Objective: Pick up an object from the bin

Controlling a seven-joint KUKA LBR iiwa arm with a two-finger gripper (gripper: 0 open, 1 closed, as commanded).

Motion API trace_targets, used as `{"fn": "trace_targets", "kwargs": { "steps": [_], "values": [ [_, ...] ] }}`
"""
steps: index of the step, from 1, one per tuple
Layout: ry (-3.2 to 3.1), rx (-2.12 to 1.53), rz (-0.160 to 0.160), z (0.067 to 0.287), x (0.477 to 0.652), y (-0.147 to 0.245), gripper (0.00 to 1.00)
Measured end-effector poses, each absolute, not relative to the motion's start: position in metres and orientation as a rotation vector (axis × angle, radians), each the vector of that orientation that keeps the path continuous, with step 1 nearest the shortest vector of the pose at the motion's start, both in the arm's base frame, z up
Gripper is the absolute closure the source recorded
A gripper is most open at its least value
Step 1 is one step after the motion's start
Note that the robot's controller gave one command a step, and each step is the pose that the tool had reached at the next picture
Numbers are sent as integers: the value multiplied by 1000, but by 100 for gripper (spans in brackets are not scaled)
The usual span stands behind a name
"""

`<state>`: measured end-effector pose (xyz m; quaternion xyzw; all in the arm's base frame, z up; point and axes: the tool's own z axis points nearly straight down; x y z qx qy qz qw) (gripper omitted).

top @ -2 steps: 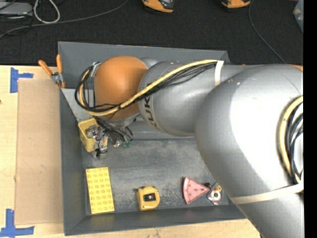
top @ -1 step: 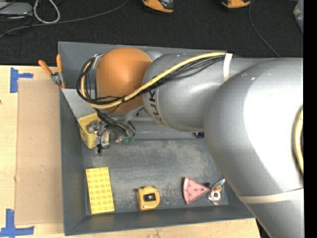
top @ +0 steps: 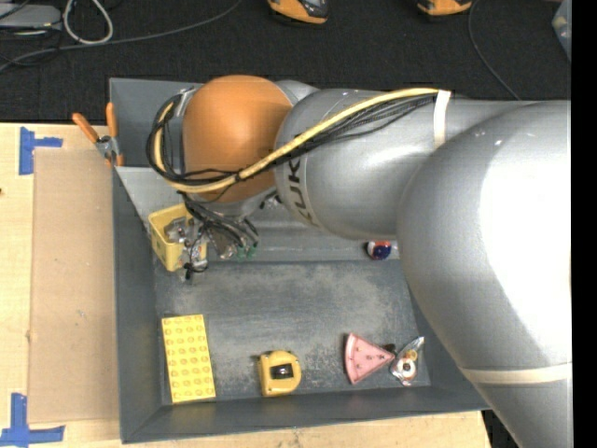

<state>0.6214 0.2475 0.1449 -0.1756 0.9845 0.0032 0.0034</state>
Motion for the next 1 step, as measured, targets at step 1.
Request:
{"fn": "trace_targets", "kwargs": {
  "steps": [1],
  "values": [
    [3089,-550,10,176,621,248,100]
  ]
}}
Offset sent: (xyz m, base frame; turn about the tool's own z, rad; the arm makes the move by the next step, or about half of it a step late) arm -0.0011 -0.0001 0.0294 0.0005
